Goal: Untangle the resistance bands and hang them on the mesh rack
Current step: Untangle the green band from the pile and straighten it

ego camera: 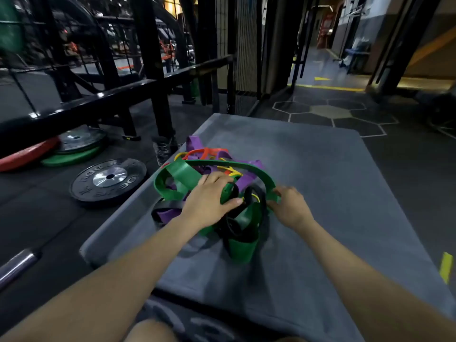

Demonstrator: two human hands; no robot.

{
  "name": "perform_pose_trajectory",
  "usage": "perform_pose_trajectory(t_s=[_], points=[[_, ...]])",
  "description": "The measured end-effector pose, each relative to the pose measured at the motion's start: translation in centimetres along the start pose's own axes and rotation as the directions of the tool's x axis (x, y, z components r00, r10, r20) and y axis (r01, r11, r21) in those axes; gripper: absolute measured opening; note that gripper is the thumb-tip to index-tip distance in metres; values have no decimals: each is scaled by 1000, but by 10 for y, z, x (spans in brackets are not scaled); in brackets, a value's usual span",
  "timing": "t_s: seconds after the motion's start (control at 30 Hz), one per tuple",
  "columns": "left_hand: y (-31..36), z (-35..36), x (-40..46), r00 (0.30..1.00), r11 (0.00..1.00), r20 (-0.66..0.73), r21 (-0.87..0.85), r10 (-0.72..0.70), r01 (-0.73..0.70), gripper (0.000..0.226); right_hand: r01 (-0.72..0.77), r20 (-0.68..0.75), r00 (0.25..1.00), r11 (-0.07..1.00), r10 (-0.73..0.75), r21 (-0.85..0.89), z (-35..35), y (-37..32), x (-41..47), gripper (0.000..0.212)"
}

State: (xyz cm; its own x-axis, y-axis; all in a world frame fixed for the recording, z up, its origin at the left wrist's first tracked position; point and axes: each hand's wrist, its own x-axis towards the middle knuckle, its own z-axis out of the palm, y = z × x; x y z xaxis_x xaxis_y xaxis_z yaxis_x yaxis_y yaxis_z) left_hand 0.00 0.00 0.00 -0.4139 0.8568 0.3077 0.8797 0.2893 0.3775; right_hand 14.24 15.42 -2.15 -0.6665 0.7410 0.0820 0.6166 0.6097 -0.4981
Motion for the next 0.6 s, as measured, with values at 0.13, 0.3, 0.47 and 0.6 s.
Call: perform_pose_trajectory(t_s=[0.13,0.3,0.47,0.6], points=[[-20,5,6,998,996,32,72,-48,46,52,-105,5,994,993,105,48,6,3,10,41],[-38,11,5,997,997,27,35,-74,73,48,-166,-13,986,980,168,113,21,5,26,46],[-37,17,0,998,998,6,-12,-60,60,48,-159,-55,984,975,169,158,25,12,28,16],[-37,14,-4,998,998,29,-22,-59,59,51,-157,-104,978,970,179,186,17,11,25,16]])
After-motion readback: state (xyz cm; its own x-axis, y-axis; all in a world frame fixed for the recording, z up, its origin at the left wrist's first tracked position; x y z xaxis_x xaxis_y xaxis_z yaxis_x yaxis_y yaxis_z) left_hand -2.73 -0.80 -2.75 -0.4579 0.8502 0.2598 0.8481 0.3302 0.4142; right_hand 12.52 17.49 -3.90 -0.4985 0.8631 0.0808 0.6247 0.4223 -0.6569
